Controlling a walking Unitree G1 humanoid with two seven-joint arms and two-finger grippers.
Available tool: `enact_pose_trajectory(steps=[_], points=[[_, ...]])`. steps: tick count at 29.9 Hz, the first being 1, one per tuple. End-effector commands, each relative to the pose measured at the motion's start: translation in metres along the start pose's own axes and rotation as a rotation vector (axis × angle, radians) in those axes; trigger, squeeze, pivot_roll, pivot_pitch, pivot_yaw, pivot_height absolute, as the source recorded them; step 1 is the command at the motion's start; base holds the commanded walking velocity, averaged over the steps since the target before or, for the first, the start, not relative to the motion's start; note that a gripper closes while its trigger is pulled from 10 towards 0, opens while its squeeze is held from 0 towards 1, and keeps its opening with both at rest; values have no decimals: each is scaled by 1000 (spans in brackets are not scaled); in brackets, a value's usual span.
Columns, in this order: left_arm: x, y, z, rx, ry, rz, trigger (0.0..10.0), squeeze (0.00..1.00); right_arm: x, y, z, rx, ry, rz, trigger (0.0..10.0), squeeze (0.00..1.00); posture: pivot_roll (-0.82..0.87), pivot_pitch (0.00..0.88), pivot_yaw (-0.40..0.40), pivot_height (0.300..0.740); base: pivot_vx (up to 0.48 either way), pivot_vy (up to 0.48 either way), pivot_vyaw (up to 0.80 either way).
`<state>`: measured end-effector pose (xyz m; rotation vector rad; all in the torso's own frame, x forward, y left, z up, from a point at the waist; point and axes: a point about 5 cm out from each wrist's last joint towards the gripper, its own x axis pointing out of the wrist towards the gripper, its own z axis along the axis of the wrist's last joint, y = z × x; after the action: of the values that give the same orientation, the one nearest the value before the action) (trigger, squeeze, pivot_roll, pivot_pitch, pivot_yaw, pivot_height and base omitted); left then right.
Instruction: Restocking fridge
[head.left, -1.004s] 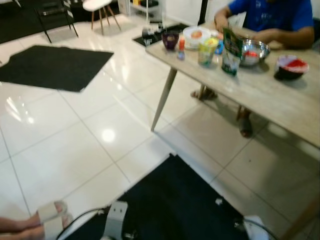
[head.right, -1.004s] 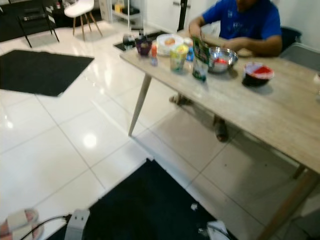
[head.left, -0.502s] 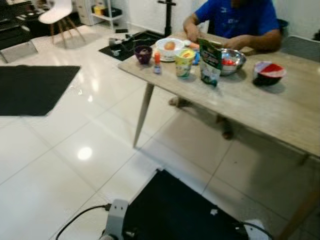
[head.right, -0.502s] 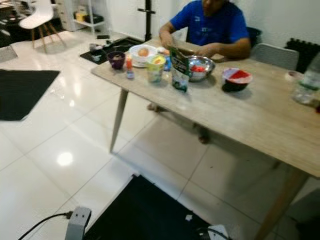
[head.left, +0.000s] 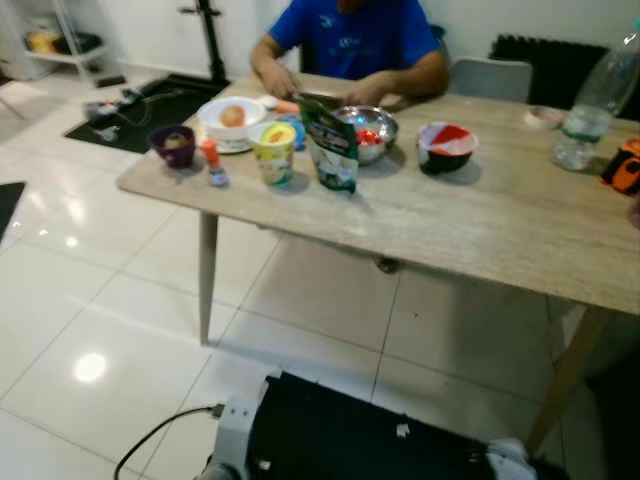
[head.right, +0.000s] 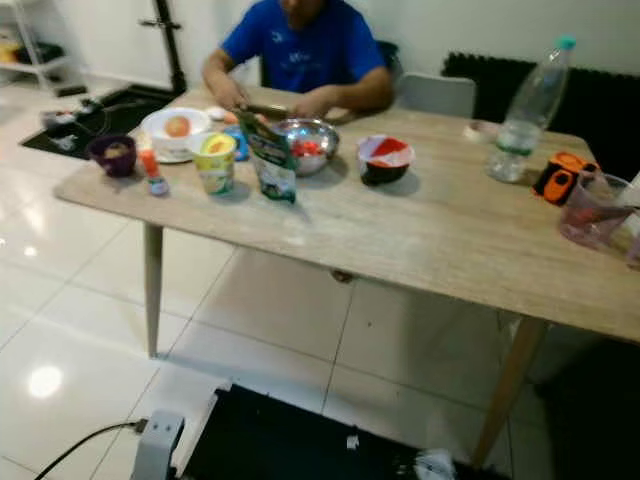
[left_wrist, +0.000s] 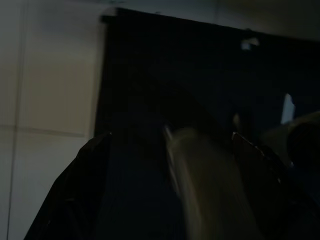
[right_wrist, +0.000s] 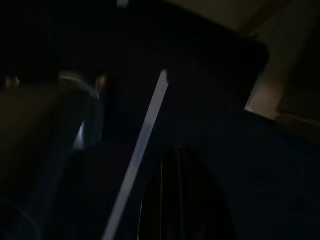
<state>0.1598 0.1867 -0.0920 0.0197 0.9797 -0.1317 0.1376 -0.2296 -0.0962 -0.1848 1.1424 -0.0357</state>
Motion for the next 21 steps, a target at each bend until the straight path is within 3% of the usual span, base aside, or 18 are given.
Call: enact_pose_trajectory(steps=[1,9,17,21], points=[[-2,2,-7,0,28,6,10000,0,0,8,-3,3,11,21,10000,0,-17,62,16,740,322,0,-800],[-2,2,-7,-9,30,13,10000,0,0,8,-3,-5,9,22,10000,0,-16,64,15,740,261,0,-800],[-2,4,-7,-36,24,15,10000,0,0,9,-1,-2,-8,23,10000,0,-16,64,16,740,0,0,0],[-2,3,-7,-29,31,2,10000,0,0,10,0,-3,-12,25,10000,0,-15,66,18,740,0,-367,0]])
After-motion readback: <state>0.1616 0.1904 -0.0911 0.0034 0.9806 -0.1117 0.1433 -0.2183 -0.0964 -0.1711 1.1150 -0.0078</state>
